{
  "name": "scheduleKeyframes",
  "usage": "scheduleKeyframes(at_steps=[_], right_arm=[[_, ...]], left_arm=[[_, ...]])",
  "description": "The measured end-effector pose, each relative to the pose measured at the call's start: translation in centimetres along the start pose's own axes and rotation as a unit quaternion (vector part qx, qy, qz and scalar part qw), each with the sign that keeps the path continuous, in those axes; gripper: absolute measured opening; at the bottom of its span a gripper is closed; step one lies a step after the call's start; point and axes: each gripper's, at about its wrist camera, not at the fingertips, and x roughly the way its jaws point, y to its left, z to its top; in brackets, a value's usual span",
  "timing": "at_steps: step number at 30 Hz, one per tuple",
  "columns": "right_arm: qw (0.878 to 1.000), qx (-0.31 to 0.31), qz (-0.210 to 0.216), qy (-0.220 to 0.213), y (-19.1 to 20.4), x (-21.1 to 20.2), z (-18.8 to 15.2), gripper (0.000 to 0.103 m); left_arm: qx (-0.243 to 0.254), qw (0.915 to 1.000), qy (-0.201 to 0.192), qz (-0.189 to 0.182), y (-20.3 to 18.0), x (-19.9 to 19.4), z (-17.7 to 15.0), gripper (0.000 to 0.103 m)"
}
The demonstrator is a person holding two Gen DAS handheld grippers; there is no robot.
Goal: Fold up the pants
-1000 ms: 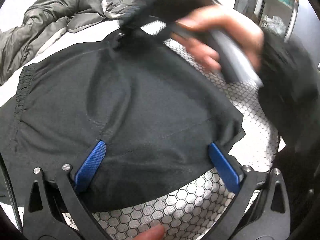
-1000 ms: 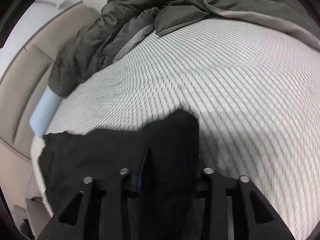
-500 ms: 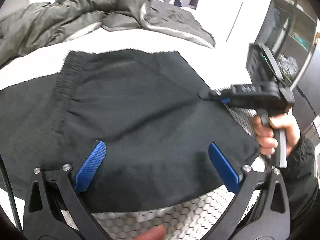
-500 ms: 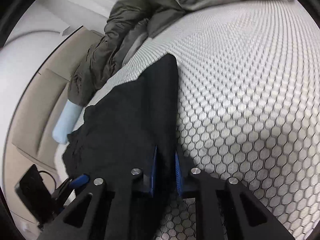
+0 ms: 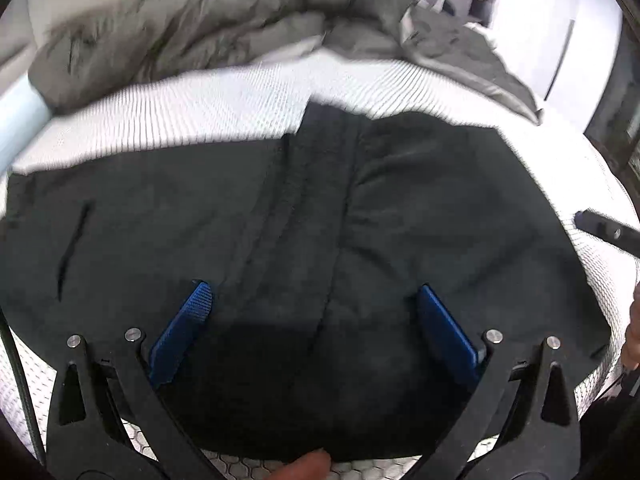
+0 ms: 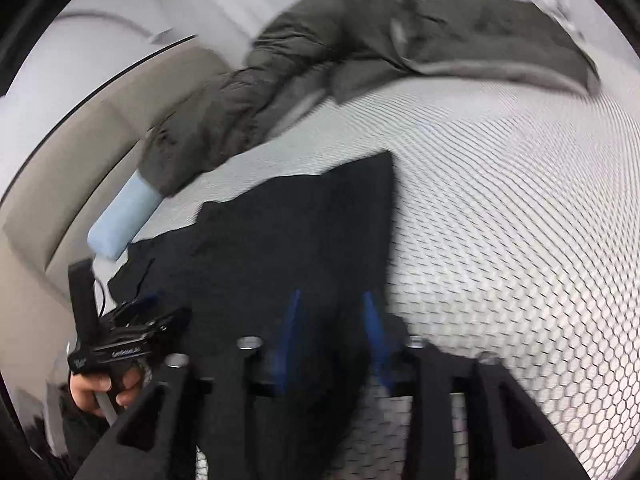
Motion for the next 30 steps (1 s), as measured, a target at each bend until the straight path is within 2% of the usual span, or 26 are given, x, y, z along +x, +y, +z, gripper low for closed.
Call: scheduleKeyframes(at_steps=[3,5,7,10,11,13,16,18,20,22,25,27,28,30], right_arm=[[0.997,-0.073,-0.028,0.028,3.5,1.7,-1.1,0.051],[0.992,-0.109,-0.026,0.056,5.3,3.4,-1.8,0.051],[0.987,-0.136,-0.029,0.082,6.1,4.7,-2.9,0.052],[0.982,-0.16,-0.04,0.086,6.3,5.3,-4.1,0.054],[0.983,-0.157,-0.037,0.087,6.2,5.5,-4.0,0.055],[0.985,-0.147,-0.031,0.086,6.1,5.5,-4.0,0.056],[0.985,-0.146,-0.032,0.083,6.2,5.5,-4.1,0.056],[0.984,-0.155,-0.038,0.085,6.2,5.7,-3.7,0.057],[0.979,-0.172,-0.053,0.097,6.0,5.8,-3.8,0.057],[0.976,-0.177,-0.077,0.103,5.3,5.1,-3.9,0.057],[0.979,-0.159,-0.073,0.106,3.5,4.0,-3.7,0.057],[0.981,-0.153,-0.061,0.099,3.2,3.6,-3.6,0.057],[0.982,-0.152,-0.061,0.095,3.3,3.4,-3.5,0.057],[0.985,-0.147,-0.054,0.077,3.9,2.9,-3.0,0.057]], left_arm=[[0.058,0.9977,-0.034,-0.01,-2.0,-1.4,-0.2,0.102],[0.1,0.993,-0.064,-0.007,-3.1,-2.5,-0.5,0.102],[0.117,0.9886,-0.092,-0.017,-3.6,-3.8,-0.9,0.102],[0.127,0.984,-0.124,-0.018,-4.0,-5.3,-0.8,0.102],[0.131,0.9837,-0.118,-0.034,-4.2,-5.3,-0.9,0.102],[0.145,0.9841,-0.082,-0.06,-5.1,-4.7,-1.2,0.102],[0.2,0.9769,-0.054,-0.053,-6.8,-3.9,-2.7,0.102],[0.214,0.9755,-0.02,-0.046,-6.8,-2.5,-3.1,0.102],[0.202,0.979,0.001,-0.032,-6.0,-1.3,-2.9,0.1],[0.184,0.9828,0.004,-0.018,-4.8,-1.0,-2.8,0.094],[0.155,0.9878,0.017,0.003,-3.0,-0.4,-2.6,0.095],[0.123,0.9921,0.023,-0.001,-2.1,-0.5,-2.4,0.093],[0.121,0.9925,0.015,-0.007,-2.2,-1.1,-2.3,0.088],[0.116,0.9922,-0.004,-0.046,-2.4,-2.9,-2.4,0.086]])
